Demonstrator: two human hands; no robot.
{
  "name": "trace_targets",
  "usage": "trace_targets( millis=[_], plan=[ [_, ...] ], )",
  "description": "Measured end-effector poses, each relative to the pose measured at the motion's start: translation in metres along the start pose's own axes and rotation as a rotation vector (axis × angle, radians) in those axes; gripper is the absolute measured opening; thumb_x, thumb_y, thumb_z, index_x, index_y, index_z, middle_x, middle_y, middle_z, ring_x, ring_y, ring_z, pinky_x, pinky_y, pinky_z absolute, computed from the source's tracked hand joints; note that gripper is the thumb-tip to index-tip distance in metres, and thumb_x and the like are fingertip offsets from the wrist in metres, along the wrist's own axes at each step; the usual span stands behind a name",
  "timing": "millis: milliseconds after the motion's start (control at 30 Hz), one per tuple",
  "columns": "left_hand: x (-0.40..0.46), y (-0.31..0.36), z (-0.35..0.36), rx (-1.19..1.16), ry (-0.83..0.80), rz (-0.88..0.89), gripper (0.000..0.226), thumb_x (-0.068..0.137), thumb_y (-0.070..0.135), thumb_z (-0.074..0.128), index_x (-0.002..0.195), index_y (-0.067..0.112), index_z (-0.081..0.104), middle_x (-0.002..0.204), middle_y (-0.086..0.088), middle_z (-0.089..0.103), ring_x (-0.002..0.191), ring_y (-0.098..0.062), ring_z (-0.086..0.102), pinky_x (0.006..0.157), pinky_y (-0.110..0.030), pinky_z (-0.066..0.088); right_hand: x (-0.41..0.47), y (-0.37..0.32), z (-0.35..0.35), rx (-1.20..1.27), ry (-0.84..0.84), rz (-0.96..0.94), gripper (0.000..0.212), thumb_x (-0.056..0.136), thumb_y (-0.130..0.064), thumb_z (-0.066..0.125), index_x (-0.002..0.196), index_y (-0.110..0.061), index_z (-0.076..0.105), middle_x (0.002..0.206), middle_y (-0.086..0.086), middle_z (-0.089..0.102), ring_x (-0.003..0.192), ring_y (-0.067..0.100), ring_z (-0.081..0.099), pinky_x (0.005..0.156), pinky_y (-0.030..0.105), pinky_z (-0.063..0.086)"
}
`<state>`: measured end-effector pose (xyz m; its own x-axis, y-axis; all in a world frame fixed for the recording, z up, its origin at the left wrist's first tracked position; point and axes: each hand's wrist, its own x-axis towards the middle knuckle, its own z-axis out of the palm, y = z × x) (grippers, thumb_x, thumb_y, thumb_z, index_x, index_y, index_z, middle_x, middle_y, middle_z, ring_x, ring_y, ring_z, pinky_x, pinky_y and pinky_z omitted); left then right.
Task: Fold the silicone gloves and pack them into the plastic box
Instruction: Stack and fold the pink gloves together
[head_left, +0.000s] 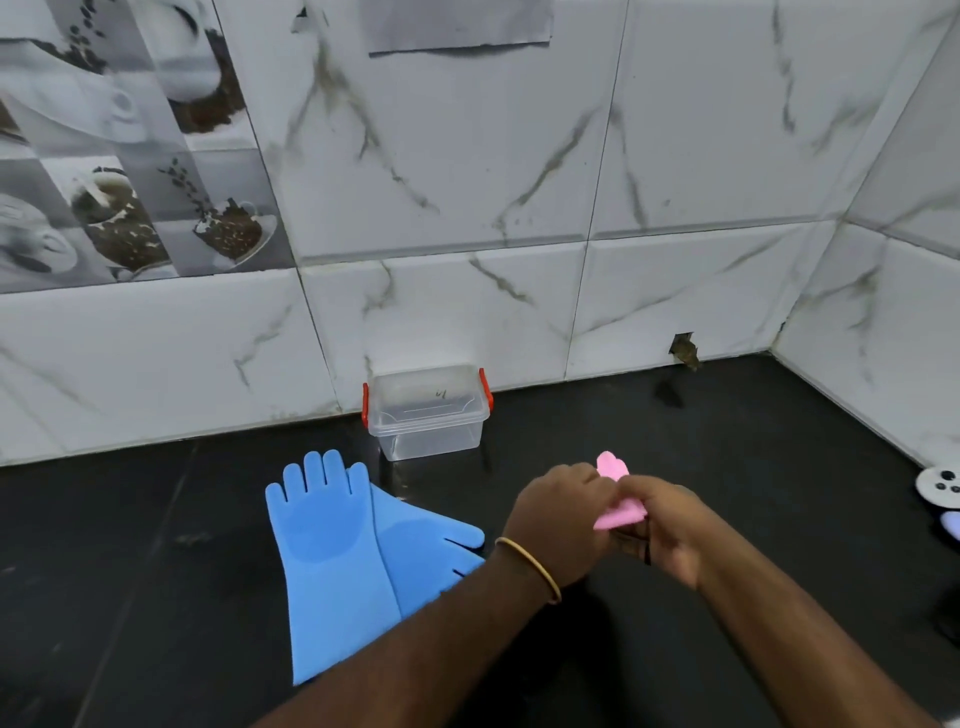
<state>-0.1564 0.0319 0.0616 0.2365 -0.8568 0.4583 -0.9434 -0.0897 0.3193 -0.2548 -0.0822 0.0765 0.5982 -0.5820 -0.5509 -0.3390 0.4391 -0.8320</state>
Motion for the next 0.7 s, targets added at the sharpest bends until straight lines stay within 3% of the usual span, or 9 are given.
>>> trace_targets(
  millis=[67, 133, 167, 233, 300, 367, 467, 567, 700],
  plan=[
    [-0.012, -0.005, 0.007, -0.173, -0.030, 0.003, 0.030, 0.083, 0.041, 0.059, 0.097, 0.016, 0.068, 0.089, -0.005, 0.066, 0.080, -0.020, 0.057, 0.076, -0.035, 0.049, 0.000, 0.005, -0.002, -0.047, 0.039, -0.018, 0.020, 0.078, 0.000, 0.060, 0.087, 0.011, 0.074, 0.081, 0.028, 0.073, 0.075, 0.031, 0.074, 0.061, 0.034, 0.057],
    [-0.025, -0.007, 0.014, -0.387, 0.019, -0.157, 0.042, 0.075, 0.056, 0.068, 0.098, 0.021, 0.070, 0.092, 0.004, 0.068, 0.083, -0.010, 0.059, 0.078, -0.023, 0.048, 0.002, 0.008, -0.006, -0.074, 0.049, -0.062, 0.018, 0.080, 0.001, 0.063, 0.094, 0.009, 0.071, 0.080, 0.023, 0.075, 0.064, 0.029, 0.073, 0.050, 0.031, 0.054],
    [-0.031, -0.006, 0.017, -0.495, 0.080, -0.337, 0.047, 0.073, 0.064, 0.066, 0.099, 0.025, 0.069, 0.094, 0.009, 0.067, 0.086, -0.005, 0.059, 0.078, -0.019, 0.048, 0.004, 0.008, -0.009, -0.077, 0.043, -0.083, 0.019, 0.081, 0.000, 0.064, 0.097, 0.007, 0.071, 0.082, 0.020, 0.076, 0.066, 0.027, 0.073, 0.052, 0.031, 0.055],
    [-0.036, -0.007, 0.027, -0.662, 0.152, -0.855, 0.052, 0.073, 0.070, 0.060, 0.101, 0.026, 0.065, 0.098, 0.011, 0.063, 0.088, -0.006, 0.060, 0.079, -0.021, 0.052, 0.011, 0.006, -0.017, -0.071, 0.020, -0.109, 0.021, 0.082, -0.003, 0.066, 0.103, 0.001, 0.070, 0.091, 0.018, 0.076, 0.080, 0.029, 0.073, 0.067, 0.037, 0.058],
    [-0.035, -0.014, 0.035, -0.937, 0.001, -1.346, 0.054, 0.074, 0.064, 0.064, 0.103, 0.019, 0.063, 0.100, 0.001, 0.064, 0.087, -0.016, 0.062, 0.076, -0.031, 0.054, 0.018, 0.001, -0.027, -0.064, 0.004, -0.124, 0.023, 0.082, -0.006, 0.068, 0.104, -0.003, 0.070, 0.096, 0.016, 0.076, 0.089, 0.031, 0.071, 0.071, 0.039, 0.057],
    [-0.029, -0.018, 0.037, -1.405, -0.215, -1.608, 0.054, 0.074, 0.051, 0.071, 0.109, 0.010, 0.063, 0.105, -0.011, 0.065, 0.090, -0.027, 0.066, 0.074, -0.037, 0.057, 0.026, -0.004, -0.039, -0.063, -0.021, -0.123, 0.024, 0.082, -0.008, 0.070, 0.105, -0.005, 0.070, 0.098, 0.015, 0.076, 0.093, 0.031, 0.070, 0.070, 0.037, 0.056],
    [-0.014, -0.020, 0.044, -1.677, -0.139, -1.577, 0.045, 0.076, 0.020, 0.075, 0.115, 0.003, 0.061, 0.099, -0.018, 0.069, 0.084, -0.030, 0.069, 0.062, -0.035, 0.058, 0.040, -0.005, -0.057, -0.085, -0.021, -0.115, 0.022, 0.083, -0.010, 0.070, 0.104, -0.006, 0.071, 0.098, 0.013, 0.076, 0.094, 0.031, 0.070, 0.071, 0.038, 0.057],
    [0.016, -0.018, 0.050, -1.567, -0.024, -1.517, 0.038, 0.080, 0.001, 0.067, 0.118, -0.001, 0.058, 0.094, -0.016, 0.068, 0.077, -0.025, 0.065, 0.059, -0.032, 0.054, 0.058, -0.011, -0.072, -0.122, -0.005, -0.143, 0.016, 0.086, -0.007, 0.066, 0.102, -0.005, 0.070, 0.096, 0.015, 0.076, 0.086, 0.028, 0.070, 0.066, 0.035, 0.054],
    [0.063, -0.018, 0.046, -1.347, 0.200, -1.313, 0.040, 0.082, -0.006, 0.065, 0.121, 0.001, 0.057, 0.106, -0.015, 0.067, 0.084, -0.026, 0.065, 0.064, -0.036, 0.057, 0.083, -0.036, -0.078, -0.207, -0.019, -0.298, 0.020, 0.093, -0.006, 0.058, 0.112, -0.006, 0.064, 0.106, 0.013, 0.071, 0.087, 0.021, 0.066, 0.065, 0.032, 0.050]
  ],
)
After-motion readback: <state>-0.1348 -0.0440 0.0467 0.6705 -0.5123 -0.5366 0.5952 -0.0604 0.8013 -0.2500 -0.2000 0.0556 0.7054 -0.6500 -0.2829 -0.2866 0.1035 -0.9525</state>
